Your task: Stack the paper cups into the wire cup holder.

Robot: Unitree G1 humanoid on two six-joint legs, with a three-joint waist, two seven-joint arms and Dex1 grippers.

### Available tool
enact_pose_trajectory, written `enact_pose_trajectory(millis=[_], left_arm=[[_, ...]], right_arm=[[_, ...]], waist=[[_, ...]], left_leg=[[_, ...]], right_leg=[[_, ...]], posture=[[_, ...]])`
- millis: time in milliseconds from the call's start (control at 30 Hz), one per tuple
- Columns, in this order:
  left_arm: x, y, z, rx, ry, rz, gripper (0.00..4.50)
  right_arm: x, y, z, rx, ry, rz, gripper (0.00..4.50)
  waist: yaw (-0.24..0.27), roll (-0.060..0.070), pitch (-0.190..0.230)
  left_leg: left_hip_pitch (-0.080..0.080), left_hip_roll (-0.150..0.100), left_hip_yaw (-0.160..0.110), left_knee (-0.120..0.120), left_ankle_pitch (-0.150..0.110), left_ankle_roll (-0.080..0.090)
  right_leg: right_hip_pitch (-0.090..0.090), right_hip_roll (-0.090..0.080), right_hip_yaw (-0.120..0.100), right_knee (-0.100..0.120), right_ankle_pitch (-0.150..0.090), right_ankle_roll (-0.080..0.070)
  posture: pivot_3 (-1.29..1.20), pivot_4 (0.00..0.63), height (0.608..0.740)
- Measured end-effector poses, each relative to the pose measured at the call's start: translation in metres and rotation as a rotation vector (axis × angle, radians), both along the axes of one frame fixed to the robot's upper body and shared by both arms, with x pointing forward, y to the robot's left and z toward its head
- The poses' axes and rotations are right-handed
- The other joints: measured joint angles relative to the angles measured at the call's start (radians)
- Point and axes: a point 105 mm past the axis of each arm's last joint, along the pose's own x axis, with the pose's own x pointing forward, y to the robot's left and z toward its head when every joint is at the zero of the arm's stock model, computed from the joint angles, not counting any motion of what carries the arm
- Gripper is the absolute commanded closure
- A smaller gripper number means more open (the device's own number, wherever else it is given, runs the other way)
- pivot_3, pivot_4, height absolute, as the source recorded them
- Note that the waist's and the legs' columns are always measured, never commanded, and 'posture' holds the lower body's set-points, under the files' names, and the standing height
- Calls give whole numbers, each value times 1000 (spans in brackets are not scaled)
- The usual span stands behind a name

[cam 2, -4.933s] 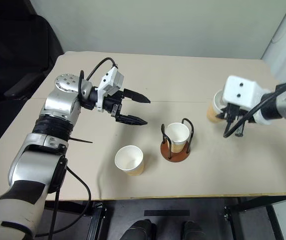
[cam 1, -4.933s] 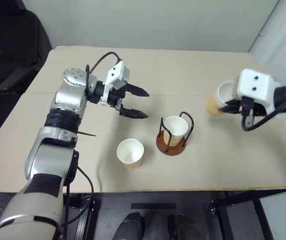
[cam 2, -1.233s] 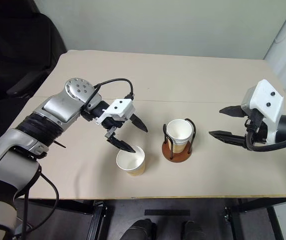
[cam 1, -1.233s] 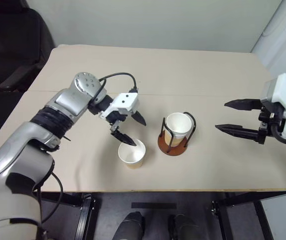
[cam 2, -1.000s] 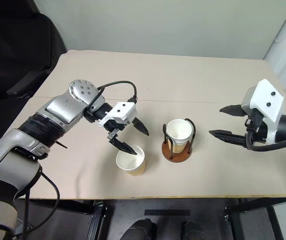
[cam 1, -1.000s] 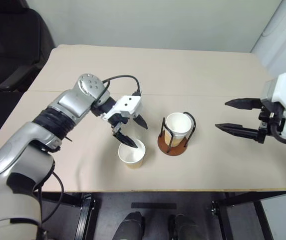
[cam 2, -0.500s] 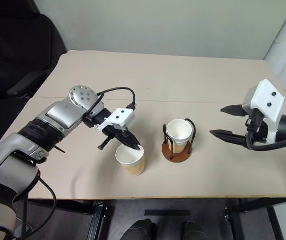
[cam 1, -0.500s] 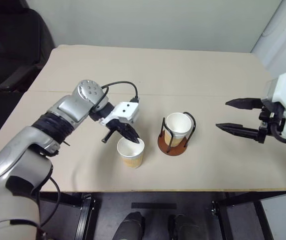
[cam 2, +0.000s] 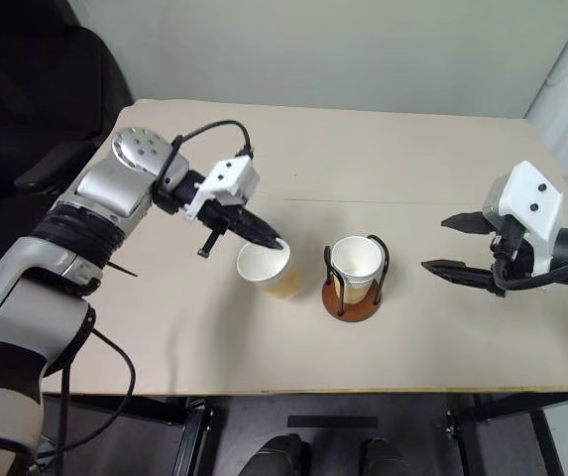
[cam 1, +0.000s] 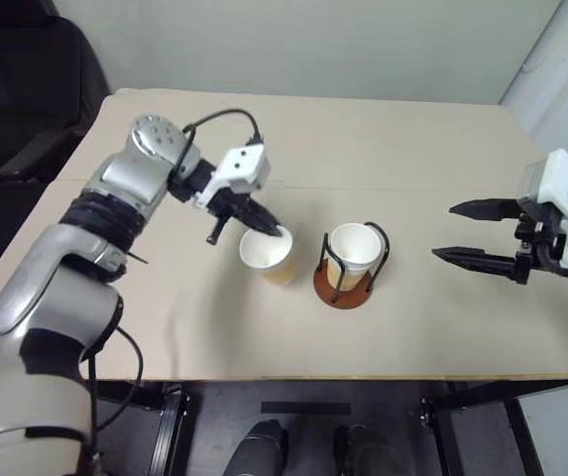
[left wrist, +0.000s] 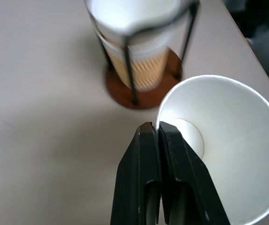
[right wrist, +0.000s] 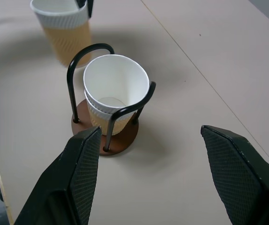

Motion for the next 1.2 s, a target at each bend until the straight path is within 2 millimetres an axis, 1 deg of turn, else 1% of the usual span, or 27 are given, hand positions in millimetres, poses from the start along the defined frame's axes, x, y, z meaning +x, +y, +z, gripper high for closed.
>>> enact_pose_trajectory(millis=[133,300,467,633,867,1000,1133,1200], left_arm=[[2,-7,17,-63,-16,0,4425],[3,-13,44,-134,-58,0,4425],[7,-19,54,-181,-54,9,4425],[7,-28,71,-219,-90,-8,4425],[11,-38,70,-220,-80,-13,4425],[8,-50,77,-230,-93,-45,4425],[7,-58,83,-235,-108,-62,4425],[6,-61,86,-244,-111,-68,4425]], right_arm=[[2,-1,-6,-9,17,2,1078],[3,1,-10,-25,14,12,1078],[4,2,-15,-27,30,19,1078],[3,-2,-24,-22,65,16,1078],[4,-14,-27,-30,66,-7,1078],[3,-18,-19,-33,29,-15,1078],[1,-21,-8,-23,-7,-24,1078],[-1,-20,-6,-26,-12,-22,1078]], waist=[[-1,0,0],[0,0,0],[2,0,0],[3,0,0],[3,0,0],[5,0,0],[5,0,0],[5,0,0]], left_leg=[[0,0,0,0,0,0],[0,0,0,0,0,0],[-1,0,0,0,0,0],[-1,0,0,0,0,0],[-1,0,2,-1,0,0],[-1,0,3,-1,0,1],[-1,1,4,-1,0,1],[-1,1,5,-1,0,1]], right_leg=[[0,0,0,0,0,0],[0,0,0,0,0,0],[0,0,0,0,0,0],[0,0,0,-3,0,1],[0,0,1,-3,1,1],[0,0,1,-4,1,2],[0,0,3,-5,1,2],[0,0,3,-5,1,2]], posture=[[0,150,740],[0,150,740],[0,150,740],[0,150,740],[0,150,740],[0,150,740],[0,150,740],[0,150,740]])
